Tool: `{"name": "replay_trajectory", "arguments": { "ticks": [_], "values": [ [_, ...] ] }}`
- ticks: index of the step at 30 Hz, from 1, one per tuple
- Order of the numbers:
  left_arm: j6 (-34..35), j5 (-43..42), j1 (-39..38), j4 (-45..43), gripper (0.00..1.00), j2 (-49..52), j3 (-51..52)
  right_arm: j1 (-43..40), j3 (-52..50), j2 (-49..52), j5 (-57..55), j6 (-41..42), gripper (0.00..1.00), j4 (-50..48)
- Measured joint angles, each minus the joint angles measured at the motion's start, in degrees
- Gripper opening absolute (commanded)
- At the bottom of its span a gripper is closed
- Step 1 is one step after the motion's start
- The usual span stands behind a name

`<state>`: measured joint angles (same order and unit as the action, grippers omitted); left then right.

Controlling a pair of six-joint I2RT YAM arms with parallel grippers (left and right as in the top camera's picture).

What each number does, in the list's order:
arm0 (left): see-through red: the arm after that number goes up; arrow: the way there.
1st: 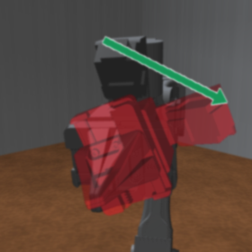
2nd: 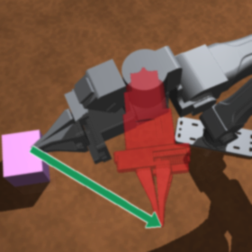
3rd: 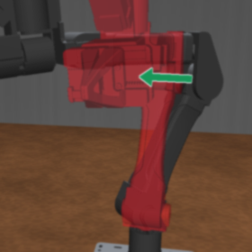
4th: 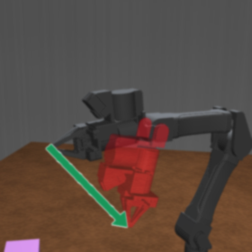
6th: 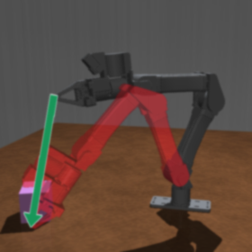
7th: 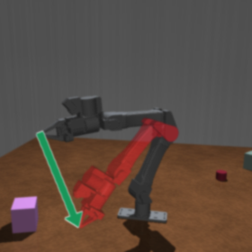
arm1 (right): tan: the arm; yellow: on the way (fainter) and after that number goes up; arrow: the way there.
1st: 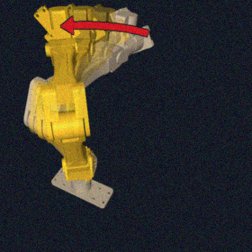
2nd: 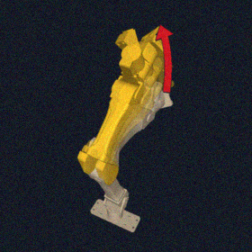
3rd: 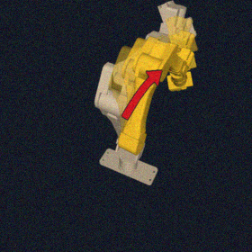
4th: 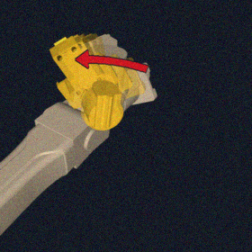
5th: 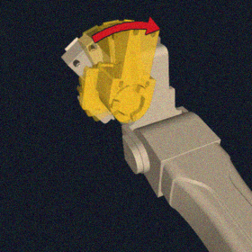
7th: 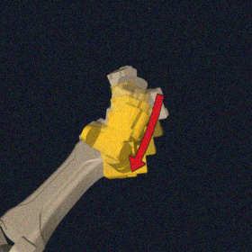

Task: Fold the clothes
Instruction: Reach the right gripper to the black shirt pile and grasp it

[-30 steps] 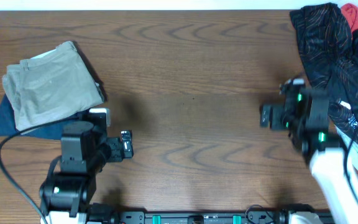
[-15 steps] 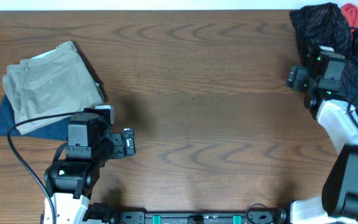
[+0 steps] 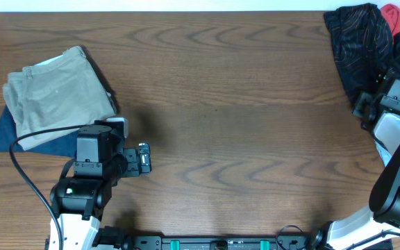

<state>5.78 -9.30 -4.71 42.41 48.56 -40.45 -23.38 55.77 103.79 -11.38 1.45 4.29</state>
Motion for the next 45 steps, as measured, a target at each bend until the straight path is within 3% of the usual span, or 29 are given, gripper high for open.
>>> {"name": "replay_trajectory", "arguments": {
  "ticks": [10,26,36,41,45],
  "values": [
    [0.0,0.0,0.0,0.0,0.98,0.0,0.0,-0.2,0.0,1.3,2.5,0.0,0.72,0.2],
    [0.0,0.0,0.0,0.0,0.98,0.0,0.0,-0.2,0.0,2.1,4.1,0.0,0.7,-1.3],
    [0.0,0.0,0.0,0.0,0.98,0.0,0.0,-0.2,0.0,3.6,4.1,0.0,0.48,-2.9],
    [0.0,0.0,0.0,0.0,0.98,0.0,0.0,-0.2,0.0,3.6,4.2,0.0,0.27,-3.0],
    [0.0,0.0,0.0,0.0,0.98,0.0,0.0,-0.2,0.0,3.6,4.1,0.0,0.03,-3.1]
  ]
}}
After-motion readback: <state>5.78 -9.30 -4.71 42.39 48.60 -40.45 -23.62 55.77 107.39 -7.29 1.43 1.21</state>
